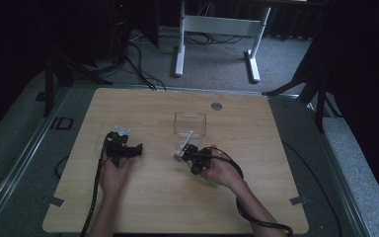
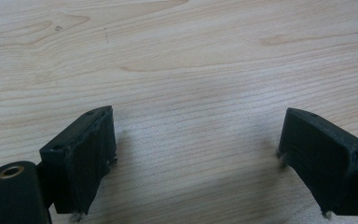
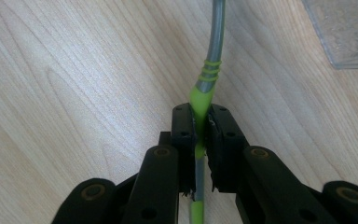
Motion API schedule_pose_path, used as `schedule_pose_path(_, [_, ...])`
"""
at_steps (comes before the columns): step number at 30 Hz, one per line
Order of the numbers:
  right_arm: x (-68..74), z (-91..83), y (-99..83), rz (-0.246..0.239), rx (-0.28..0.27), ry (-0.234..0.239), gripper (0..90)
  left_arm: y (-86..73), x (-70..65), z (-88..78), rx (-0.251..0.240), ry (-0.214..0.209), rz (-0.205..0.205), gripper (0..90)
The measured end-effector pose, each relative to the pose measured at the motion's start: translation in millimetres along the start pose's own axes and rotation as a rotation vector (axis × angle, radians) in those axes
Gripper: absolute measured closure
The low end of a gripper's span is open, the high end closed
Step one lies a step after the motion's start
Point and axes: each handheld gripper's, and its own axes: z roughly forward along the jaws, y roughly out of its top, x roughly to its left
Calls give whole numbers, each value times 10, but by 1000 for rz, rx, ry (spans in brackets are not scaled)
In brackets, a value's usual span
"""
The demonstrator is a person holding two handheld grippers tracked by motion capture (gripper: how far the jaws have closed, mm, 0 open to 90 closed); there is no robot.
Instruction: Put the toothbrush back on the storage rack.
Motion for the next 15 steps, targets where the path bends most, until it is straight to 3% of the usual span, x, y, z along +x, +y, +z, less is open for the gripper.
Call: schedule_pose_path(15, [-54, -199, 9, 12, -52, -20, 820, 0, 1, 0, 0, 0, 1, 114])
